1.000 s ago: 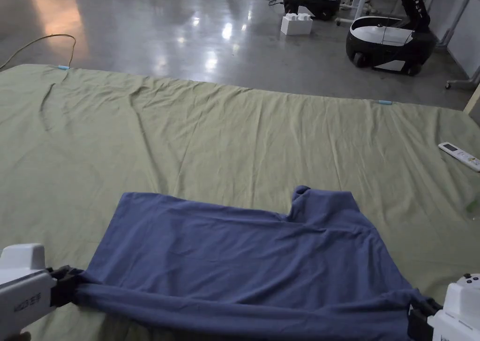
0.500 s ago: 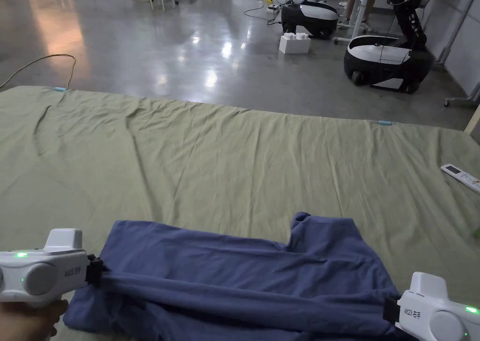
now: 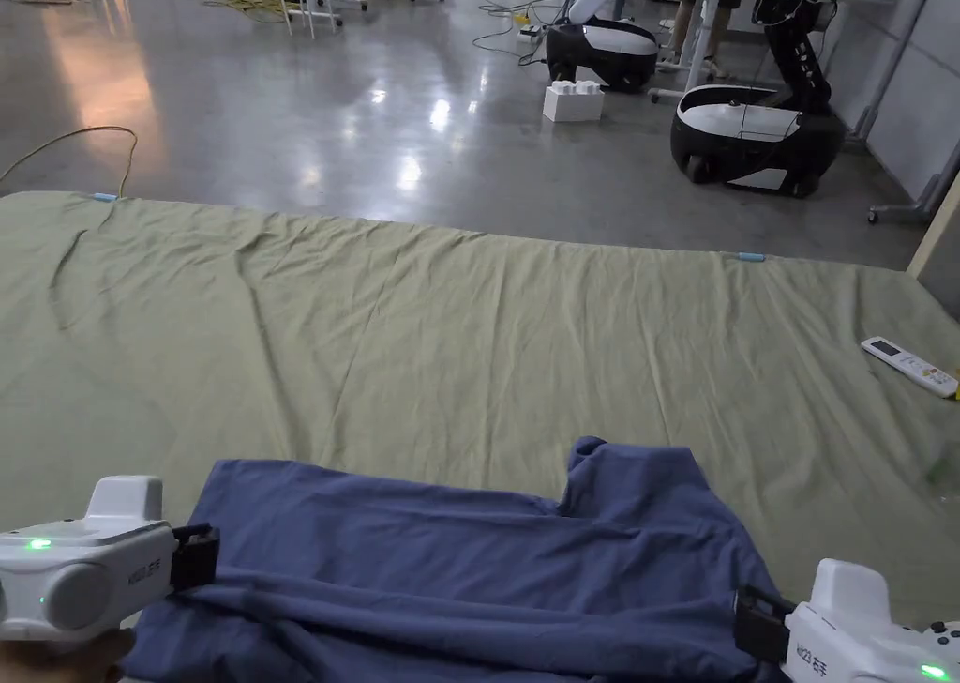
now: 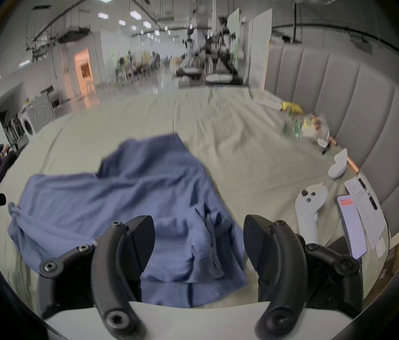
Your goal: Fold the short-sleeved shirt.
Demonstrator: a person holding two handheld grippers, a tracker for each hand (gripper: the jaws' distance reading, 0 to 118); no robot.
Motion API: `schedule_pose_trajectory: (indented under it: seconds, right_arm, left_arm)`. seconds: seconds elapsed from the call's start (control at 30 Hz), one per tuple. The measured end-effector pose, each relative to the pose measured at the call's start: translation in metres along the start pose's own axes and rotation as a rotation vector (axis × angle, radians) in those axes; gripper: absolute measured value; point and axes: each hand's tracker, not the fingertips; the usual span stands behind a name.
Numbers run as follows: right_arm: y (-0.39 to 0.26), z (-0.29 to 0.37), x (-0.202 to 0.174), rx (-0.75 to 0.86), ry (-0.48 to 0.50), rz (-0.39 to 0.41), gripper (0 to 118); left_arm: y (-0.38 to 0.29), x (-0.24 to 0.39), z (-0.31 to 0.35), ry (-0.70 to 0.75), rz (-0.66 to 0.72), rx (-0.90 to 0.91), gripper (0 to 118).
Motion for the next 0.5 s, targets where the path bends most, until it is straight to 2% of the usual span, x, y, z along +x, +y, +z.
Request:
schedule_pose_trajectory:
  seconds: [0.17, 0.23, 0.27, 0.33, 0.4, 0.43, 0.5]
  right_arm:
    - [0.010, 0.055, -0.023, 0.215, 0.037, -0.019, 79]
    - [0.013, 0.076, -0.037, 0.296, 0.042, 0.004, 79]
    - [0.014, 0.087, -0.045, 0.341, 0.039, 0.005, 74]
    - [0.017, 0.106, -0.058, 0.414, 0.049, 0.012, 56]
    - [0.016, 0.123, -0.069, 0.470, 0.056, 0.011, 27]
    - [0.015, 0.130, -0.075, 0.494, 0.054, 0.016, 21]
    - [0.015, 0.141, -0.083, 0.568, 0.050, 0.073, 14]
  left_arm:
    - [-0.004, 0.024, 0.060, -0.030, -0.017, 0.203, 56]
    - [-0.008, 0.036, 0.082, -0.029, -0.018, 0.288, 56]
    - [-0.011, 0.042, 0.094, -0.019, -0.027, 0.332, 55]
    - [-0.014, 0.053, 0.113, 0.000, -0.044, 0.411, 53]
    - [-0.019, 0.063, 0.131, 0.004, -0.053, 0.465, 32]
    - [-0.020, 0.067, 0.139, 0.005, -0.061, 0.492, 19]
    - [-0.022, 0.074, 0.152, 0.027, -0.068, 0.508, 14]
